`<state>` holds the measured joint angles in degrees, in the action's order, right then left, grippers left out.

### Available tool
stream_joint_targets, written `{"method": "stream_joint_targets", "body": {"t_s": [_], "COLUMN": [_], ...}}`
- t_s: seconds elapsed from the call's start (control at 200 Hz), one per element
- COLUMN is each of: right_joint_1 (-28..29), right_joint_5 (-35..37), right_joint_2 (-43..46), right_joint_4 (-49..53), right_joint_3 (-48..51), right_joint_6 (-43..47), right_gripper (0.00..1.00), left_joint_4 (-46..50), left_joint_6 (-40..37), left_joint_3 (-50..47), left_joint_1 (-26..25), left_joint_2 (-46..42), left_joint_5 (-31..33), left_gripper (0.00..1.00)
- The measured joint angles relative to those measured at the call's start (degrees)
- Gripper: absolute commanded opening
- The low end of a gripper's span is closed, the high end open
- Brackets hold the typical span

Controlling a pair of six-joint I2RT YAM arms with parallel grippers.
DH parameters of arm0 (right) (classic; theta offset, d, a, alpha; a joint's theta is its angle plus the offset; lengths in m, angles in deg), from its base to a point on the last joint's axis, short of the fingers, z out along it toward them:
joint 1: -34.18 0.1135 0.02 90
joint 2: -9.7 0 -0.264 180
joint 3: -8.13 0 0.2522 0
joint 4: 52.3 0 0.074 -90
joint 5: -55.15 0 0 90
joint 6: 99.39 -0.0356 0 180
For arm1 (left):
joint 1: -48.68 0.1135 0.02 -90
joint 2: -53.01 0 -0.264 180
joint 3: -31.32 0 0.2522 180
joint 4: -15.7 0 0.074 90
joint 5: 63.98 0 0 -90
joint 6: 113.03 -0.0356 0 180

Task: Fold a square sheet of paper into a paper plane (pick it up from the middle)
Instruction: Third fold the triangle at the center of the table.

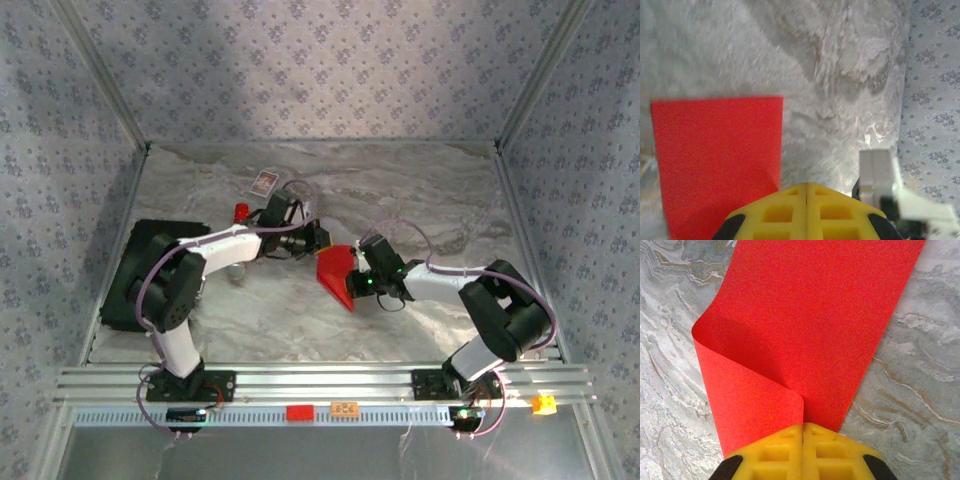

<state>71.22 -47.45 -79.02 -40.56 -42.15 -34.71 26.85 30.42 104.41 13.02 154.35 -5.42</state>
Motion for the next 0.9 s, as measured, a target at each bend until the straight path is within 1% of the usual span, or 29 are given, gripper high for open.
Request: {"method": "stream_joint_targets", "body": {"t_s": [0.185, 0.32, 0.485, 0.765, 0.899], "right_joint_1": [-0.04, -0.04, -0.07, -0.07, -0.07], "right_joint_5": [0.00, 0.00, 0.02, 0.09, 0.22], "right_joint_2": [0.00, -0.04, -0.09, -0.11, -0.11], "right_joint_4": [-0.50, -0.57, -0.59, -0.72, -0.74], "right_joint_3": [0.15, 0.17, 0.17, 0.17, 0.17], "right_joint_6": [-0.61, -0.83, -0.83, -0.83, -0.83], "right_gripper": [0.01, 0.01, 0.01, 0.01, 0.01], "left_joint_4": [-7.52, -11.98, -16.87, -16.87, -14.10], "left_joint_6": [6.51, 10.14, 13.68, 14.75, 13.84], "left_joint_3": [-8.41, -10.32, -12.72, -12.72, -12.35], "left_joint_1": [-3.43, -5.25, -5.35, -6.01, -6.16], "left_joint_2": [0.24, 0.92, 1.64, 3.63, 4.22], "left_joint_5": [-1.73, -2.40, -2.40, -2.40, -2.16], "left_gripper": [0.00, 0.00, 0.00, 0.00, 0.00]}}
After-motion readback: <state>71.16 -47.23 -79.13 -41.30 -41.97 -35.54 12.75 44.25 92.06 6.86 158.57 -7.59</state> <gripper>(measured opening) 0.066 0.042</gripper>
